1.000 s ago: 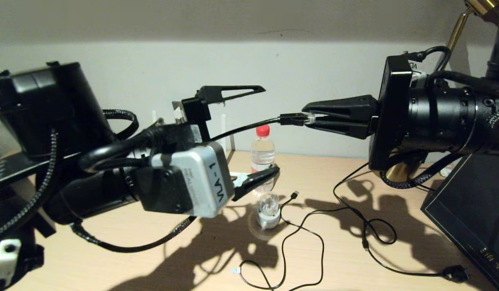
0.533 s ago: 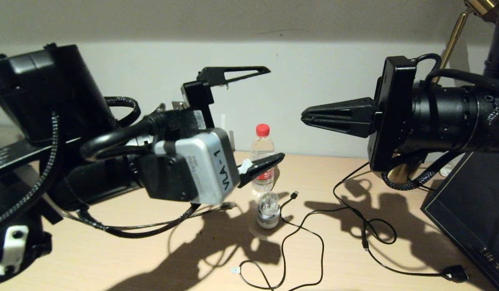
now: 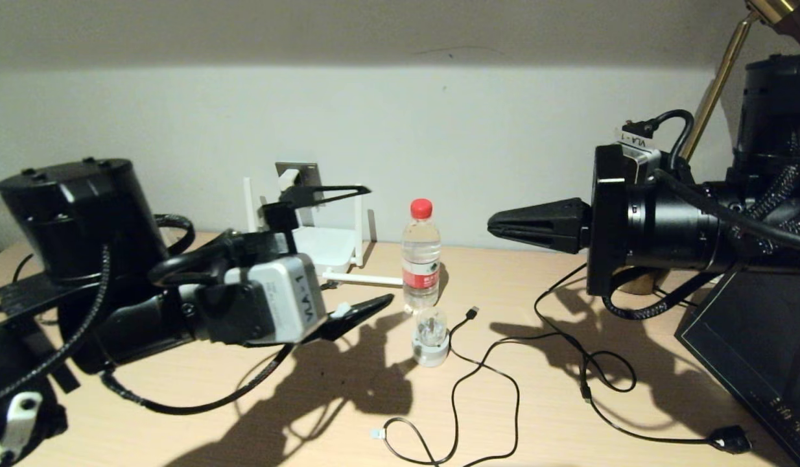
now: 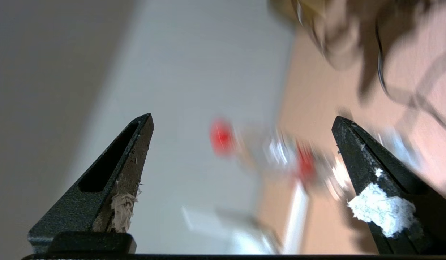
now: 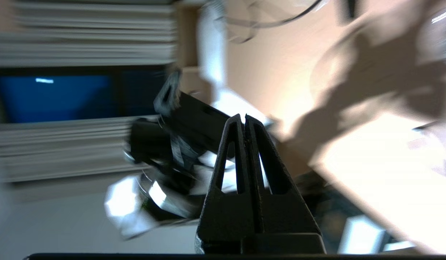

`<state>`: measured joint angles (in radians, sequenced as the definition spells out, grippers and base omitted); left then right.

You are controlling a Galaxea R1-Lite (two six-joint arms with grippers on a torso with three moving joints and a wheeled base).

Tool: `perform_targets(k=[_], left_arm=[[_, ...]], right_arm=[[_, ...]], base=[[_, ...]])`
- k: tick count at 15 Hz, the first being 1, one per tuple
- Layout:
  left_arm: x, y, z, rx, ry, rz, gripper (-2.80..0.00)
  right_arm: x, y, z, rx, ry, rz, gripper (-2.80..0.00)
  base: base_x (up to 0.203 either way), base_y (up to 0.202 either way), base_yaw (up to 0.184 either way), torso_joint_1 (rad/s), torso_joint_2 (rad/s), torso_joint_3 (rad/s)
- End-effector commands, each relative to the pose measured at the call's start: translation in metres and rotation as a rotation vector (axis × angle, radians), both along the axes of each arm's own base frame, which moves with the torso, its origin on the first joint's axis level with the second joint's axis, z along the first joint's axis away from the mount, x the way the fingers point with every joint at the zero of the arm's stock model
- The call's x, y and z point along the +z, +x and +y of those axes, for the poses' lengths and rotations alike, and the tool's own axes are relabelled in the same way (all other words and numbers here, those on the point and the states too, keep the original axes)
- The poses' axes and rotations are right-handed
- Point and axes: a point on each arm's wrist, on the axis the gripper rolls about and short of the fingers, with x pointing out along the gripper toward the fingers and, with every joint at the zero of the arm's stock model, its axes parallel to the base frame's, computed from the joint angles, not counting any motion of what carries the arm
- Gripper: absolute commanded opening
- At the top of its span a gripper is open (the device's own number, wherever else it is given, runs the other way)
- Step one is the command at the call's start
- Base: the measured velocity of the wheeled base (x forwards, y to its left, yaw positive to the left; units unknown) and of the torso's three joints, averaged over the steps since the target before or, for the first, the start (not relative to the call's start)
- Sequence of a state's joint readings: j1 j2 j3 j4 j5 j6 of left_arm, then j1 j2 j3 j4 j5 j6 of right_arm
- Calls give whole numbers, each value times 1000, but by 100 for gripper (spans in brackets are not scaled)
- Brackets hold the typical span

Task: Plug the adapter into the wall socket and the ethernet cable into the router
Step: Hand it to the other hand

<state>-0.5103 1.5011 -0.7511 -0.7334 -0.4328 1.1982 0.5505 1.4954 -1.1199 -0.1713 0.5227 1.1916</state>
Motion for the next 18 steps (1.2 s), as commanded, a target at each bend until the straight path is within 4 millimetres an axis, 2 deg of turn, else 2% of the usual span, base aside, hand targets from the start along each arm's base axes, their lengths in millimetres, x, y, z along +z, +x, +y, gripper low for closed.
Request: perform_targets(k=[1,2,4,7,10,12,15,18], left_arm=[[-11,3,48,180,4,151,0],[-19,5,64,247,35,306,0],[-11,11,84,345,79,533,0],[-6,32,98,428,160,812,0],[-23,77,99,516,262,898,0],[-42,101,100,550,305,943,0],[-65,124,108,583,319,999,0],[-80,131,111,584,320,1056,0]], right_arm=[[2,-15,-12,-16,-22,-64,-280],[2,-24,-18,-26,-23,-77,-280],[-12,-37,-28,-45,-77,-101,-280],[-24,-51,-37,-55,-155,-172,-280],[-28,-68,-47,-58,-151,-190,-280],[-30,-81,-55,-54,-145,-207,-280],[-30,-90,-60,-53,-141,-229,-280],[-36,-95,-63,-46,-162,-249,-280]], base=[[0,0,0,0,0,0],[0,0,0,0,0,0],[0,0,0,0,0,0],[0,0,0,0,0,0],[0,0,0,0,0,0],[0,0,0,0,0,0],[0,0,0,0,0,0],[0,0,0,0,0,0]])
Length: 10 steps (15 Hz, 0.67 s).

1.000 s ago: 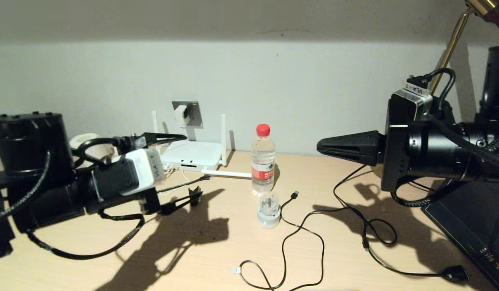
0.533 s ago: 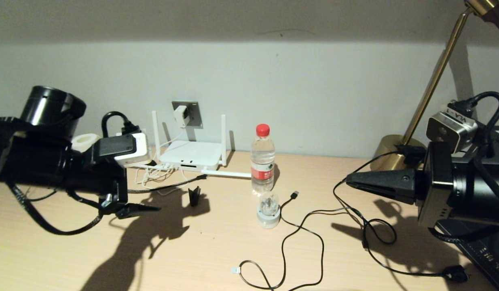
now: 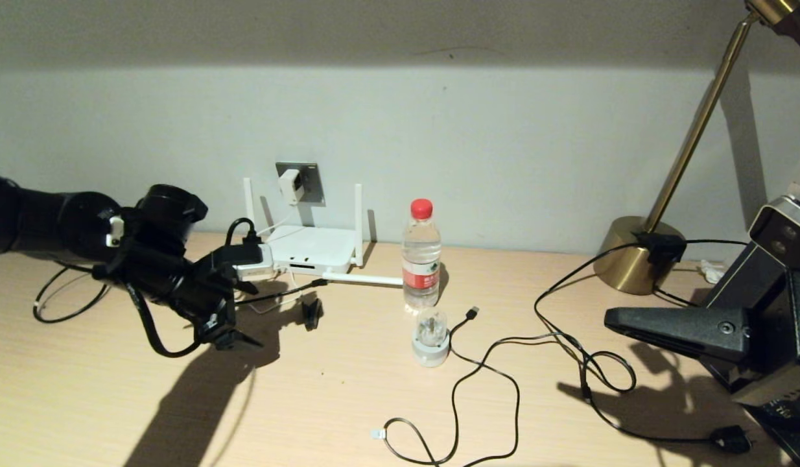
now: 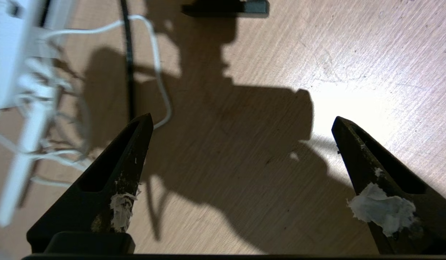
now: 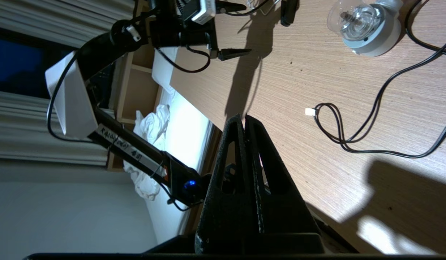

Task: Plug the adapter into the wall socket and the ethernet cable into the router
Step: Hand it to the other hand

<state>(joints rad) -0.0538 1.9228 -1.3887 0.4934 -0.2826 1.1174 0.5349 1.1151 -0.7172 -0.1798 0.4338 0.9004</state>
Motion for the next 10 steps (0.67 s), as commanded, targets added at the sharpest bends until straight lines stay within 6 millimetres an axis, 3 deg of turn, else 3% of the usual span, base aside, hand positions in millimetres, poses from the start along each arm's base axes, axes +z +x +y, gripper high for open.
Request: perform_targets(k=[1,5,10], left_arm=[[-23,11,5,-2,-19,71,0],[-42,23,8,-27,-80,109,0],[-40,42,9,-23,-81,73,0]], right_arm=[[-2,-5,-3,5,6,-2,-280],[-6,-6,-3,7,-4,6,-280],[-9,-8,-4,10,-8,12,-280]], base=[[0,0,0,0,0,0],[0,0,0,0,0,0],[0,0,0,0,0,0]])
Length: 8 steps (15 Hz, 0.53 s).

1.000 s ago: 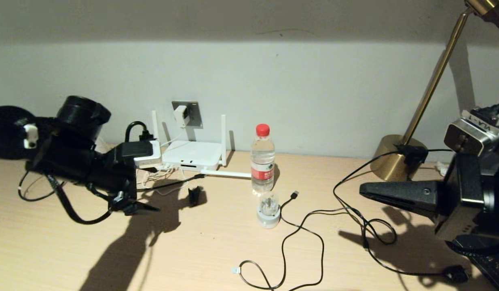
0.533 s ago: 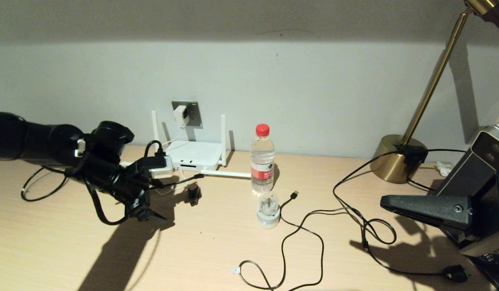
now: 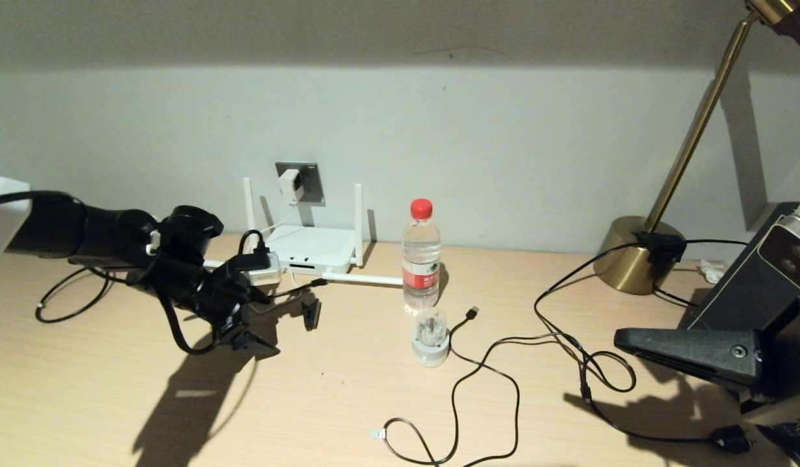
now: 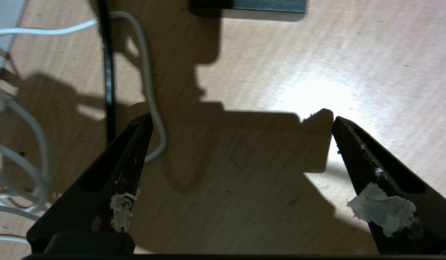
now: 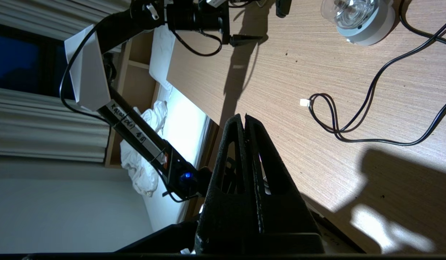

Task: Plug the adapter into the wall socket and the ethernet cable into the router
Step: Hand it to the other hand

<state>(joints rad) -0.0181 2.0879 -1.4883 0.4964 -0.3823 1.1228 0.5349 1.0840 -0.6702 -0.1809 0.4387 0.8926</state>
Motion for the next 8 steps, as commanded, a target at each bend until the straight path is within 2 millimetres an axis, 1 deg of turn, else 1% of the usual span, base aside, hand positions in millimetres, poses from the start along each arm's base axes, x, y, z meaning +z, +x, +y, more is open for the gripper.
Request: perform_targets(k=[1,4,5,8], left_arm=[[-5,7,0,-7,0,2,0],[5,10,0,-6,-1,-33,0],[6,11,0,-5,-1,-37,0],[-1,18,0,-2,0,-31,0]], right_arm=[[-1,0,0,4,3,5,-280],[-1,-1,0,5,3,7,-280],[-1,-1,0,6,4,7,-280],[-2,-4,-2,6,7,2,-280]], base=[[0,0,0,0,0,0],[0,0,0,0,0,0],[0,0,0,0,0,0],[0,0,0,0,0,0]])
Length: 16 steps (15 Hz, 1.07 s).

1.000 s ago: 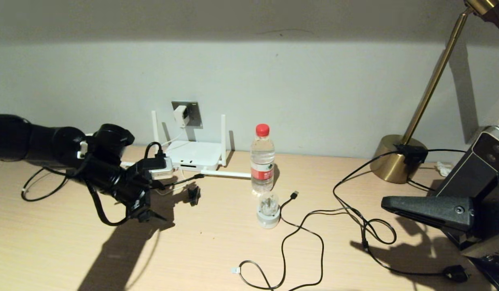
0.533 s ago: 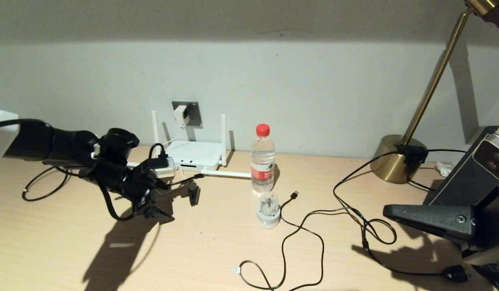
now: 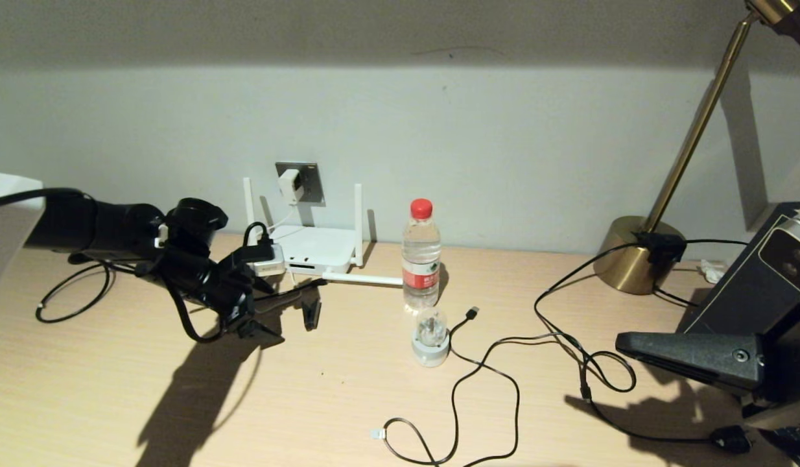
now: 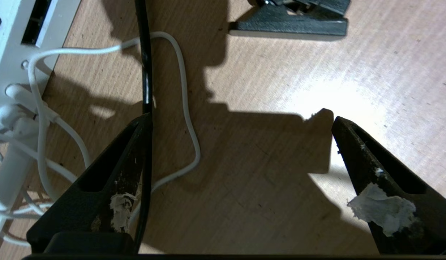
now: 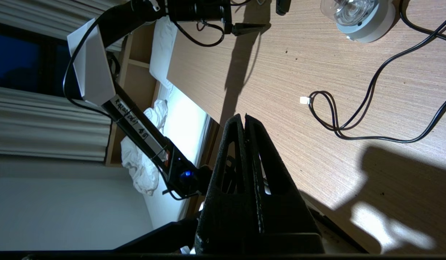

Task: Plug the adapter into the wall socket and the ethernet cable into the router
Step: Hand it to the other hand

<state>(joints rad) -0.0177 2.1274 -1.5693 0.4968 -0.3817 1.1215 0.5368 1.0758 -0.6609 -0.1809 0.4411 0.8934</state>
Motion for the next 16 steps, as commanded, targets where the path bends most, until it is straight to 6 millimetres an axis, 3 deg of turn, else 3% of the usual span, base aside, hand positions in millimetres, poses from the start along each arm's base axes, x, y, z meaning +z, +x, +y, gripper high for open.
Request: perform_targets(k=[1,16], left_arm=[[-7,5,0,-3,2,13,0],[-13,10,0,3,-1,18,0]], right_arm=[[-1,-4,-2,2,6,0,-280],[-1,-16,-9,7,24,-24,-280]], base=[[0,0,0,0,0,0],[0,0,0,0,0,0]])
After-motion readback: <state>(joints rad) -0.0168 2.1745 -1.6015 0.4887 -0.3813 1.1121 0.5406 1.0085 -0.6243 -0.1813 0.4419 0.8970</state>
